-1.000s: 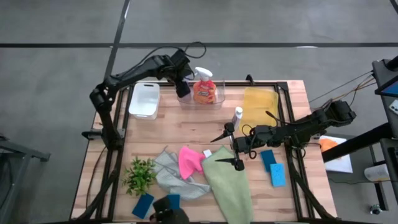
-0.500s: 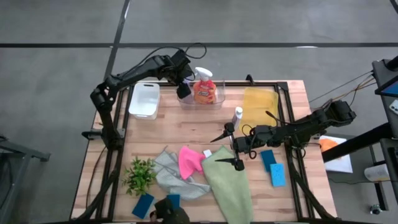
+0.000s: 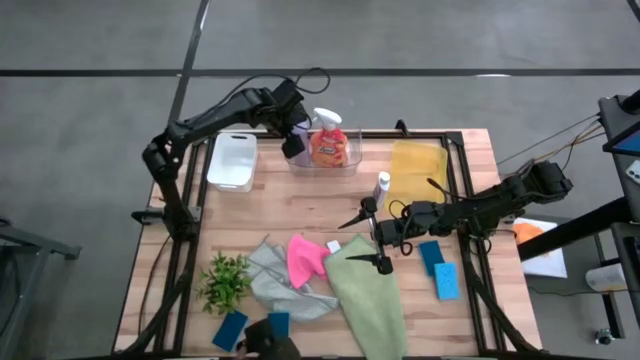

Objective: Pick & Place Kitchen Items
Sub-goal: Put the purple air freshener spray into the transparent bin, then put the white plastic restorer bottle into the transparent bin

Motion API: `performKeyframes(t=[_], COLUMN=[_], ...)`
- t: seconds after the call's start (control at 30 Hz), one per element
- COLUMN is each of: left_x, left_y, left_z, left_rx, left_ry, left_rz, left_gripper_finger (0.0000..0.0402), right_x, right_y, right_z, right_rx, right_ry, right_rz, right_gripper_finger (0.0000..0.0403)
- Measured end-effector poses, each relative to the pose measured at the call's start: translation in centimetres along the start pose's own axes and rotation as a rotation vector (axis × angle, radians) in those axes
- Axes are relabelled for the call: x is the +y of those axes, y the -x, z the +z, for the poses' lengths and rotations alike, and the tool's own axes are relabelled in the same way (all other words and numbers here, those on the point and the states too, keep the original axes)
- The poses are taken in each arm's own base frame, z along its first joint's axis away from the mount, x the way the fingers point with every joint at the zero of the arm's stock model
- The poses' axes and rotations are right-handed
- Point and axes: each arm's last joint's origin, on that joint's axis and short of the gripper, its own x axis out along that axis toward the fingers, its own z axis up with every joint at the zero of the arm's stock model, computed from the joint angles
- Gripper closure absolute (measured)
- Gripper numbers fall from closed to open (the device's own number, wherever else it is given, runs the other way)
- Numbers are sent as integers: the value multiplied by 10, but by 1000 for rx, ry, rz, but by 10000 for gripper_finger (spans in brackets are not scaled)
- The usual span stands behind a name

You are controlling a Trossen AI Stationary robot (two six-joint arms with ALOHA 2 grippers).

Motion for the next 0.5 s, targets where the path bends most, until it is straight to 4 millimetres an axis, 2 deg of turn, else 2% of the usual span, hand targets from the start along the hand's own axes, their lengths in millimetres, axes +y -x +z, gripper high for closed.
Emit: performKeyframes(t=[0.13, 0.3, 0.5], left_x=[1, 1, -6], left_y=[20, 59, 112], left_z=[-2, -7, -18], left_rx=[-44, -153, -414], left_ry=[-3, -9, -40], left_rz=[34, 73, 6], left_gripper_finger=[115, 115, 115], right_x=[0, 0, 0], right_y=[0, 0, -1], right_z=[0, 0, 2], right_rx=[0, -1, -42], right_ry=[0, 0, 1], right_rz=[0, 0, -8], right_gripper_finger=[44, 44, 44])
